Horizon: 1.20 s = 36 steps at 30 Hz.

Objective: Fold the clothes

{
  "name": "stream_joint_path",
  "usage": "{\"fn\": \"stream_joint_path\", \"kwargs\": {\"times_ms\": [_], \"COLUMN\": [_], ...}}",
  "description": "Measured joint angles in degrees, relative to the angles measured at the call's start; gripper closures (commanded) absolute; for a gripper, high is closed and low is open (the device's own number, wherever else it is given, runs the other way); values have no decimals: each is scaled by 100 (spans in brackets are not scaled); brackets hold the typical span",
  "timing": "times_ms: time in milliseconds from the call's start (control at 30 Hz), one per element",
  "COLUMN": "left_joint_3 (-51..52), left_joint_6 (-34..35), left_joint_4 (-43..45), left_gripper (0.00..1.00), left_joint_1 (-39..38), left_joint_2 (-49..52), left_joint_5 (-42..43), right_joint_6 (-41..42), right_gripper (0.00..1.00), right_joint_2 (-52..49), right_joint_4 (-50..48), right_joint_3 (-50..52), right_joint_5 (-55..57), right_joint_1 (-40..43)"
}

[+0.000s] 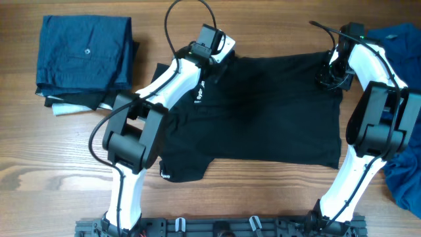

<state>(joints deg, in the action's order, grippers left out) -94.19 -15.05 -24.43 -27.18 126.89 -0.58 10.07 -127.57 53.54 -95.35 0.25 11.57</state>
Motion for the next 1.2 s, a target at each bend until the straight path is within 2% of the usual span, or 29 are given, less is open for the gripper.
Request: {"fn": "stream_joint_path", "kwargs": {"times_ms": [200, 233, 333, 367, 633, 1033, 1067, 1133, 1200], "left_joint_3": [0, 0, 0, 0, 4, 9, 9, 7, 7], "left_joint_6": [-48, -55, -59, -66, -96, -96, -94, -94, -33], "left_joint_4": [232, 275, 350, 354, 968, 2437, 2562, 2874, 3261], "left_gripper": [57, 59, 82, 85, 94, 93, 91, 67, 62], "left_joint_1": [-15, -15, -15, -15, -15, 258, 319, 531, 699], "left_joint_2": [348, 348, 363, 363, 363, 387, 402, 494, 693], "left_joint_5": [-459, -507, -728, -778, -1163, -1309, -1250, -997, -804], "right_joint_6": [0, 0, 0, 0, 0, 15, 17, 17, 17], "right_gripper": [85, 85, 85, 85, 86, 86, 85, 85, 85], "right_joint_2": [0, 0, 0, 0, 0, 0, 0, 0, 0], "right_joint_4": [-11, -11, -15, -15, -17, -26, -28, -28, -33], "right_joint_3": [0, 0, 0, 0, 2, 7, 7, 7, 7], "right_joint_5": [-2, -4, -9, -15, -24, -26, -26, -26, -26], "right_joint_1": [0, 0, 0, 4, 11, 11, 11, 11, 11]}}
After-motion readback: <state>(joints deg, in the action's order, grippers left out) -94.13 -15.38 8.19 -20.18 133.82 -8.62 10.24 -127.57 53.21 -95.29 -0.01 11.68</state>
